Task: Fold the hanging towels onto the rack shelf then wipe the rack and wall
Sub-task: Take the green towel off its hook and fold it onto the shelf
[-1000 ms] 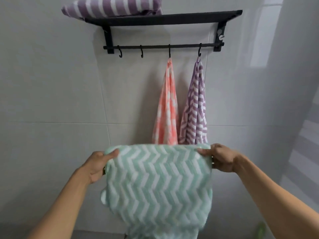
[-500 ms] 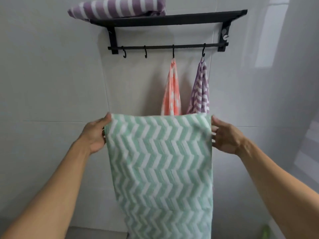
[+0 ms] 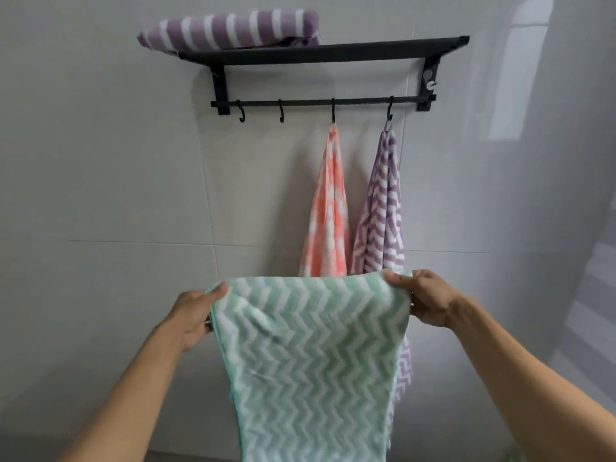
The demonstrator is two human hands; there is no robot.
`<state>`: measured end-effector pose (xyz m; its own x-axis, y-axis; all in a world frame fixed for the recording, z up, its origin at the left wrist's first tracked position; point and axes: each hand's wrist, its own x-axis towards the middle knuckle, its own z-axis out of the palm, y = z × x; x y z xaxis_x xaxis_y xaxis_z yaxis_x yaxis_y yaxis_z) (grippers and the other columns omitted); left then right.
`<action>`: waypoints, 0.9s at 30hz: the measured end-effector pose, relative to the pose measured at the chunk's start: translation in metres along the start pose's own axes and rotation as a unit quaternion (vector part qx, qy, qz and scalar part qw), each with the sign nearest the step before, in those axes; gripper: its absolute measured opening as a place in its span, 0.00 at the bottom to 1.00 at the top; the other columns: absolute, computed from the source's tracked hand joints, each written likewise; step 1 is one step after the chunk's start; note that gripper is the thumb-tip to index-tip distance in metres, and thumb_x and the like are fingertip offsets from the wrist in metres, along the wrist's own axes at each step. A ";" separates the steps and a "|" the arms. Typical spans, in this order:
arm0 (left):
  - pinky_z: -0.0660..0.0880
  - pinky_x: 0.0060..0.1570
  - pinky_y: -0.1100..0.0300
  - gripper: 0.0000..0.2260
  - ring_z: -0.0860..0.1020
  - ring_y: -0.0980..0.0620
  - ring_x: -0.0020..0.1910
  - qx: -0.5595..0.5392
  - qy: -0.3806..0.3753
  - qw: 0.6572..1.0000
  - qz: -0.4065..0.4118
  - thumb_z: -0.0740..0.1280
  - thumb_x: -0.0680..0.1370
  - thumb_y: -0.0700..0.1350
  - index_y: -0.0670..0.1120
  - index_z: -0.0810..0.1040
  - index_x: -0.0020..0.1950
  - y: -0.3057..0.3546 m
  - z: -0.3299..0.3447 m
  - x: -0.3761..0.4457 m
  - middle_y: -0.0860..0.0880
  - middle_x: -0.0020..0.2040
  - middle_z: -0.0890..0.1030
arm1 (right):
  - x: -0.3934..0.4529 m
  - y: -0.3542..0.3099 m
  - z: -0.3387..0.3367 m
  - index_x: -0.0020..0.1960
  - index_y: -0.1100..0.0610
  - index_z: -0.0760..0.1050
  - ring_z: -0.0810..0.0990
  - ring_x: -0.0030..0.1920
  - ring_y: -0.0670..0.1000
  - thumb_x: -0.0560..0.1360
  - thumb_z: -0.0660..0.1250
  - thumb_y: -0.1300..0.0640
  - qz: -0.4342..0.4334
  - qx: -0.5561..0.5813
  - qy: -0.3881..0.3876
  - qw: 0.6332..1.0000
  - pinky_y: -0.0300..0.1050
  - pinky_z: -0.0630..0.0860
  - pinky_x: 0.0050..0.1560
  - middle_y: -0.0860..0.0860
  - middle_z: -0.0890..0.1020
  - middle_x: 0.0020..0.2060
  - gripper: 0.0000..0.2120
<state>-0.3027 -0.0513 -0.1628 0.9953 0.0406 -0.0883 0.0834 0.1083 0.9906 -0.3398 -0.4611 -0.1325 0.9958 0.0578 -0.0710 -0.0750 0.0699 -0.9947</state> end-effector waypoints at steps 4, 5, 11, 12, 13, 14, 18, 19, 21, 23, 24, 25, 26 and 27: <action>0.83 0.49 0.50 0.31 0.85 0.43 0.49 -0.030 -0.126 0.991 0.018 0.80 0.67 0.55 0.35 0.81 0.60 0.017 -0.007 -0.001 0.36 0.57 0.83 | -0.010 -0.007 -0.001 0.61 0.63 0.81 0.86 0.53 0.58 0.76 0.69 0.48 0.020 0.058 -0.049 0.997 0.52 0.83 0.53 0.60 0.85 0.56 0.21; 0.83 0.46 0.52 0.32 0.86 0.43 0.47 0.027 -0.120 0.992 0.004 0.81 0.65 0.54 0.34 0.81 0.59 0.006 -0.006 -0.004 0.35 0.57 0.83 | -0.013 0.000 -0.001 0.61 0.64 0.81 0.86 0.52 0.58 0.72 0.74 0.49 0.041 0.017 -0.066 0.997 0.53 0.83 0.53 0.60 0.86 0.56 0.24; 0.82 0.53 0.48 0.22 0.84 0.40 0.55 -0.091 -0.092 0.992 0.010 0.71 0.76 0.49 0.34 0.79 0.62 0.008 -0.004 -0.006 0.37 0.58 0.84 | -0.016 0.016 -0.006 0.63 0.64 0.80 0.82 0.61 0.62 0.71 0.77 0.47 0.026 0.091 -0.046 0.994 0.59 0.77 0.64 0.63 0.82 0.61 0.28; 0.82 0.54 0.47 0.26 0.83 0.39 0.56 -0.053 -0.114 0.992 0.006 0.76 0.72 0.52 0.35 0.80 0.62 0.008 -0.002 -0.009 0.38 0.58 0.84 | -0.017 0.018 -0.004 0.65 0.64 0.79 0.82 0.61 0.62 0.75 0.72 0.50 0.040 0.066 -0.054 0.996 0.61 0.75 0.66 0.61 0.83 0.60 0.24; 0.81 0.55 0.47 0.32 0.84 0.39 0.55 0.006 -0.104 0.995 -0.009 0.81 0.66 0.55 0.36 0.81 0.61 0.000 0.000 -0.012 0.38 0.57 0.84 | -0.019 0.023 -0.004 0.65 0.64 0.78 0.83 0.60 0.63 0.75 0.72 0.54 0.055 0.035 -0.058 0.996 0.62 0.75 0.66 0.61 0.84 0.59 0.22; 0.80 0.56 0.47 0.33 0.84 0.39 0.53 0.037 -0.076 0.996 -0.020 0.82 0.63 0.55 0.35 0.82 0.59 -0.007 0.002 -0.013 0.38 0.55 0.85 | -0.020 0.027 -0.004 0.65 0.66 0.78 0.83 0.58 0.63 0.72 0.76 0.56 0.064 0.012 -0.054 0.996 0.64 0.76 0.65 0.62 0.84 0.58 0.25; 0.79 0.56 0.47 0.14 0.83 0.42 0.50 -0.049 -0.024 0.998 -0.015 0.70 0.78 0.44 0.35 0.81 0.58 -0.005 0.003 -0.010 0.38 0.53 0.85 | -0.020 0.027 -0.006 0.61 0.68 0.80 0.84 0.57 0.62 0.68 0.80 0.49 0.039 0.054 -0.006 0.998 0.57 0.80 0.60 0.64 0.84 0.58 0.30; 0.79 0.55 0.48 0.13 0.83 0.43 0.49 -0.045 -0.040 0.998 -0.008 0.69 0.79 0.43 0.36 0.81 0.58 0.001 0.003 -0.010 0.39 0.52 0.86 | -0.020 0.023 -0.005 0.61 0.67 0.80 0.84 0.57 0.61 0.70 0.77 0.49 0.042 0.048 -0.006 0.998 0.55 0.80 0.59 0.63 0.84 0.58 0.28; 0.79 0.51 0.52 0.12 0.84 0.47 0.42 -0.009 -0.039 0.999 -0.008 0.70 0.78 0.40 0.36 0.81 0.59 0.004 0.004 -0.007 0.41 0.48 0.86 | -0.018 0.016 -0.004 0.60 0.70 0.80 0.84 0.56 0.62 0.62 0.84 0.50 0.049 0.008 0.007 0.999 0.54 0.82 0.55 0.64 0.84 0.57 0.34; 0.79 0.46 0.54 0.11 0.84 0.48 0.38 -0.001 -0.012 1.000 -0.019 0.70 0.78 0.37 0.34 0.80 0.59 0.003 0.006 -0.005 0.41 0.46 0.86 | -0.017 0.015 -0.005 0.57 0.72 0.80 0.85 0.52 0.63 0.55 0.87 0.52 0.047 -0.007 0.033 0.998 0.54 0.83 0.52 0.65 0.84 0.55 0.39; 0.78 0.46 0.54 0.11 0.83 0.47 0.40 -0.008 0.006 1.000 -0.024 0.70 0.78 0.36 0.34 0.80 0.59 0.003 0.007 -0.004 0.40 0.48 0.85 | -0.017 0.013 -0.004 0.56 0.71 0.81 0.86 0.50 0.62 0.58 0.85 0.53 0.041 -0.007 0.054 0.998 0.53 0.83 0.51 0.65 0.84 0.54 0.34; 0.78 0.46 0.54 0.12 0.82 0.46 0.42 -0.016 0.024 0.999 -0.027 0.70 0.78 0.37 0.34 0.79 0.60 0.006 0.007 -0.002 0.40 0.50 0.84 | -0.016 0.009 -0.003 0.54 0.70 0.81 0.85 0.47 0.60 0.63 0.82 0.55 0.036 -0.001 0.075 0.997 0.53 0.82 0.51 0.65 0.85 0.54 0.26; 0.78 0.45 0.54 0.13 0.82 0.45 0.43 -0.025 0.040 0.999 -0.026 0.71 0.77 0.39 0.35 0.80 0.60 0.009 0.008 0.001 0.39 0.51 0.84 | -0.016 0.003 -0.001 0.53 0.69 0.81 0.84 0.46 0.59 0.68 0.79 0.57 0.032 0.005 0.087 0.996 0.53 0.81 0.51 0.64 0.85 0.54 0.19; 0.78 0.45 0.55 0.13 0.82 0.45 0.44 -0.031 0.056 0.998 -0.028 0.73 0.77 0.43 0.37 0.81 0.58 0.014 0.009 0.004 0.40 0.51 0.85 | -0.014 -0.005 0.000 0.51 0.68 0.82 0.83 0.45 0.58 0.72 0.76 0.58 0.030 0.004 0.100 0.995 0.53 0.80 0.52 0.63 0.85 0.53 0.14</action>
<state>-0.2976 -0.0585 -0.1486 0.9768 0.1440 -0.1588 0.1328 0.1749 0.9756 -0.3538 -0.4622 -0.1267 0.9799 -0.1373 -0.1450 -0.1350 0.0796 -0.9876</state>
